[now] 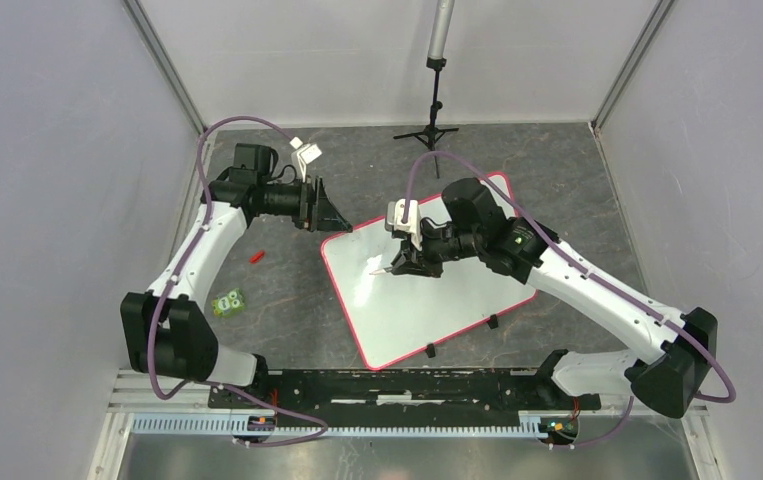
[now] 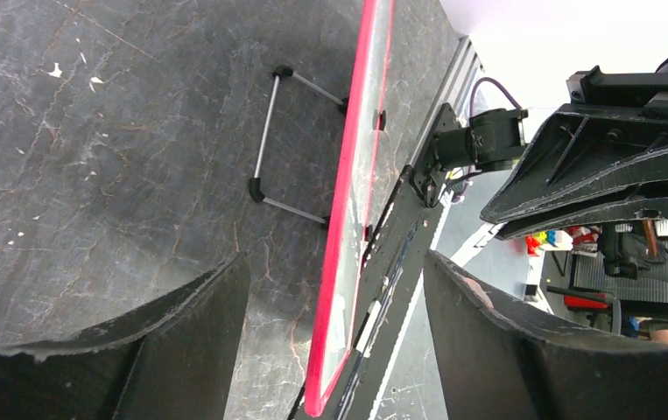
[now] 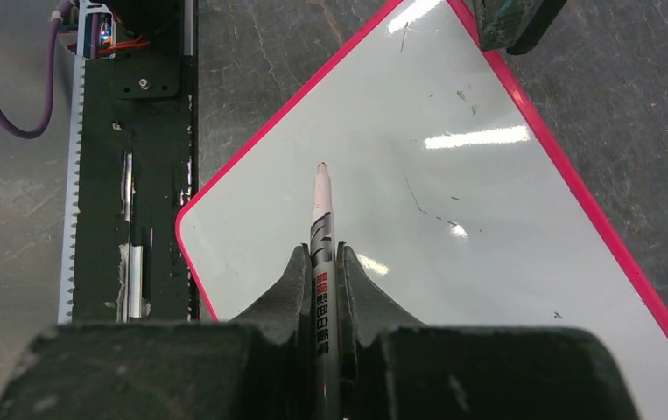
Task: Write a sentence on the whiteboard
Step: Hold the whiteboard at the center of the board.
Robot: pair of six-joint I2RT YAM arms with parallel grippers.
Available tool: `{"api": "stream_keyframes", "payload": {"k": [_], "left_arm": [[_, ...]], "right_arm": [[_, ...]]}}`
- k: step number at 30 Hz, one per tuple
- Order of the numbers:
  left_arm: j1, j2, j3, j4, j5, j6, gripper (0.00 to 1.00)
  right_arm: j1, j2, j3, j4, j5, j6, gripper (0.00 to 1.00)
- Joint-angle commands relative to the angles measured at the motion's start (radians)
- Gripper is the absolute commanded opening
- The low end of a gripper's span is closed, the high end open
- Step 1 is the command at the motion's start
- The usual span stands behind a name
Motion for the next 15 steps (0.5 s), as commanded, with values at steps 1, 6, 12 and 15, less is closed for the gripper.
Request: {"api": "stream_keyframes", "payload": {"k": [1, 6, 12, 15], "left_arm": [[-0.025, 0.010, 0.044, -0.017, 0.048, 0.055, 0.77], [-0.040, 0.022, 0.050, -0.025, 0.052, 0.061, 0.72], [-0.046, 0.036, 0.054, -0.045, 0.059, 0.073, 0.61], [-0.046, 0.031, 0.053, -0.054, 0.065, 0.081, 0.55]], "right_arm": [[0.005, -0.008, 0.003, 0.046, 0.009, 0.018, 0.00], [0.008, 0.017, 0.042, 0.043, 0.021, 0.025, 0.00], [0.017, 0.045, 0.088, 0.078, 0.045, 0.052, 0.00], [0.026, 0.064, 0.104, 0.103, 0.061, 0.069, 0.00]]}}
